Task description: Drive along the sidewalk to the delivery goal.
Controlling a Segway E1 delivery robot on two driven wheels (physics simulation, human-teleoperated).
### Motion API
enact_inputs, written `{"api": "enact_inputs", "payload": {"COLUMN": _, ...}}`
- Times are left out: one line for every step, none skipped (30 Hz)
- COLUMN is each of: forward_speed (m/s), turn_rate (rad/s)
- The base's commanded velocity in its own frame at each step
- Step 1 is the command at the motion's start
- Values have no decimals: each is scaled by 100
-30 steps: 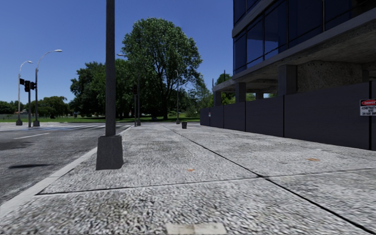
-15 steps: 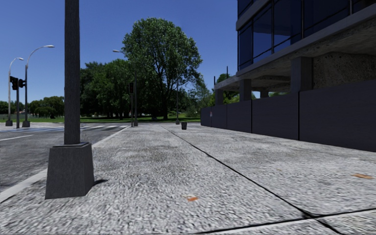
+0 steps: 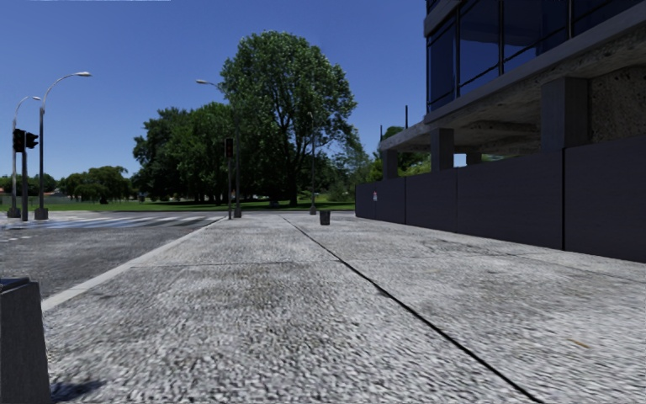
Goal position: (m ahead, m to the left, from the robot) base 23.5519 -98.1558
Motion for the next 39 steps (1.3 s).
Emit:
{"api": "enact_inputs", "payload": {"forward_speed": 200, "turn_rate": 27}}
{"api": "enact_inputs", "payload": {"forward_speed": 200, "turn_rate": 27}}
{"api": "enact_inputs", "payload": {"forward_speed": 200, "turn_rate": 27}}
{"api": "enact_inputs", "payload": {"forward_speed": 200, "turn_rate": 27}}
{"api": "enact_inputs", "payload": {"forward_speed": 200, "turn_rate": 27}}
{"api": "enact_inputs", "payload": {"forward_speed": 200, "turn_rate": 27}}
{"api": "enact_inputs", "payload": {"forward_speed": 200, "turn_rate": 27}}
{"api": "enact_inputs", "payload": {"forward_speed": 200, "turn_rate": 27}}
{"api": "enact_inputs", "payload": {"forward_speed": 200, "turn_rate": 27}}
{"api": "enact_inputs", "payload": {"forward_speed": 200, "turn_rate": 27}}
{"api": "enact_inputs", "payload": {"forward_speed": 200, "turn_rate": 27}}
{"api": "enact_inputs", "payload": {"forward_speed": 200, "turn_rate": 27}}
{"api": "enact_inputs", "payload": {"forward_speed": 200, "turn_rate": 27}}
{"api": "enact_inputs", "payload": {"forward_speed": 200, "turn_rate": 27}}
{"api": "enact_inputs", "payload": {"forward_speed": 200, "turn_rate": 27}}
{"api": "enact_inputs", "payload": {"forward_speed": 200, "turn_rate": 27}}
{"api": "enact_inputs", "payload": {"forward_speed": 200, "turn_rate": 27}}
{"api": "enact_inputs", "payload": {"forward_speed": 200, "turn_rate": 27}}
{"api": "enact_inputs", "payload": {"forward_speed": 200, "turn_rate": 27}}
{"api": "enact_inputs", "payload": {"forward_speed": 200, "turn_rate": 27}}
{"api": "enact_inputs", "payload": {"forward_speed": 200, "turn_rate": 27}}
{"api": "enact_inputs", "payload": {"forward_speed": 200, "turn_rate": 27}}
{"api": "enact_inputs", "payload": {"forward_speed": 200, "turn_rate": 27}}
{"api": "enact_inputs", "payload": {"forward_speed": 200, "turn_rate": 27}}
{"api": "enact_inputs", "payload": {"forward_speed": 200, "turn_rate": 27}}
{"api": "enact_inputs", "payload": {"forward_speed": 200, "turn_rate": 27}}
{"api": "enact_inputs", "payload": {"forward_speed": 200, "turn_rate": 19}}
{"api": "enact_inputs", "payload": {"forward_speed": 200, "turn_rate": 19}}
{"api": "enact_inputs", "payload": {"forward_speed": 200, "turn_rate": 14}}
{"api": "enact_inputs", "payload": {"forward_speed": 200, "turn_rate": 13}}
{"api": "enact_inputs", "payload": {"forward_speed": 200, "turn_rate": 13}}
{"api": "enact_inputs", "payload": {"forward_speed": 200, "turn_rate": 4}}
{"api": "enact_inputs", "payload": {"forward_speed": 200, "turn_rate": 0}}
{"api": "enact_inputs", "payload": {"forward_speed": 200, "turn_rate": 0}}
{"api": "enact_inputs", "payload": {"forward_speed": 200, "turn_rate": 0}}
{"api": "enact_inputs", "payload": {"forward_speed": 200, "turn_rate": 0}}
{"api": "enact_inputs", "payload": {"forward_speed": 200, "turn_rate": 0}}
{"api": "enact_inputs", "payload": {"forward_speed": 200, "turn_rate": 0}}
{"api": "enact_inputs", "payload": {"forward_speed": 200, "turn_rate": 0}}
